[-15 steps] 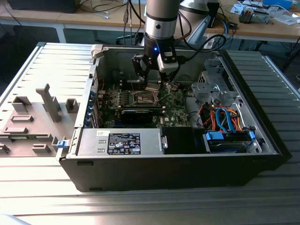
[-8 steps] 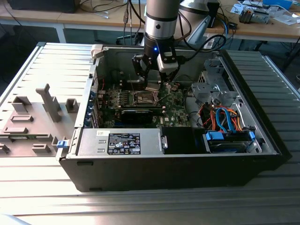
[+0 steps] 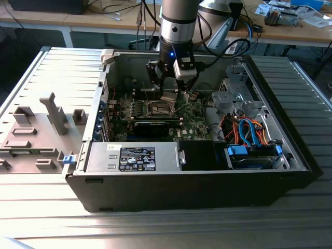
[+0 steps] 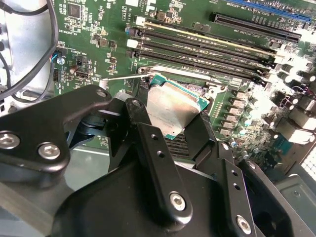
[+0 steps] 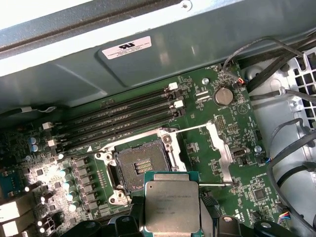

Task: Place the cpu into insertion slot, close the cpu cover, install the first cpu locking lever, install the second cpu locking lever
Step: 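Place the cpu into insertion slot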

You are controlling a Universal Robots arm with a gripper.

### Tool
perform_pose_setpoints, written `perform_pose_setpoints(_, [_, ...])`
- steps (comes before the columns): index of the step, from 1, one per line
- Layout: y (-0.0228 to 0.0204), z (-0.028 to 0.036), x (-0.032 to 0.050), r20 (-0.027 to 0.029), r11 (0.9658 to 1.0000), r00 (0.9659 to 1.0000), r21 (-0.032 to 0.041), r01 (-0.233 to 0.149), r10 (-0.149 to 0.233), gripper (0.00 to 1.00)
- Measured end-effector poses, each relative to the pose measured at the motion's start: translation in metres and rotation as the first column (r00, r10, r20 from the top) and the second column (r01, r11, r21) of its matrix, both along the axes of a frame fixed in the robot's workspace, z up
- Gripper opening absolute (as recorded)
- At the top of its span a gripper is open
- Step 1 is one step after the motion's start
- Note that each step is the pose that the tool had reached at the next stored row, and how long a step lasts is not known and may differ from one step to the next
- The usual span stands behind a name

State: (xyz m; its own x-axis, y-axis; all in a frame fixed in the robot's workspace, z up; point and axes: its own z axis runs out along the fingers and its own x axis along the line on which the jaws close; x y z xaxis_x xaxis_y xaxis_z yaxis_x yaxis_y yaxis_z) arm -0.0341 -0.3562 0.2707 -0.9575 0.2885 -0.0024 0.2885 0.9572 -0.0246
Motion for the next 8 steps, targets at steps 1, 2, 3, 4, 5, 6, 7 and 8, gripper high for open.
perform_pose_setpoints(1, [0.0,0.0,0.0,0.0,1.0,1.0,-0.0003,0.002,-0.002,0.54])
perform_pose_setpoints(2, [0.0,0.0,0.0,0.0,1.0,1.0,-0.0004,0.002,-0.002,0.54])
perform_pose_setpoints(3, [0.0,0.0,0.0,0.0,1.0,1.0,-0.0006,0.003,-0.003,0.54])
perform_pose_setpoints(4, [0.0,0.0,0.0,0.0,1.0,1.0,-0.0007,0.004,-0.004,0.54])
perform_pose_setpoints(5, [0.0,0.0,0.0,0.0,1.0,1.0,-0.0008,0.005,-0.005,0.54])
perform_pose_setpoints(6, [0.0,0.0,0.0,0.0,1.0,1.0,-0.0011,0.006,-0.006,0.54])
perform_pose_setpoints(7, [0.0,0.0,0.0,0.0,1.0,1.0,-0.0012,0.007,-0.007,0.54])
perform_pose_setpoints(8, [0.0,0.0,0.0,0.0,1.0,1.0,-0.0014,0.008,-0.008,0.54])
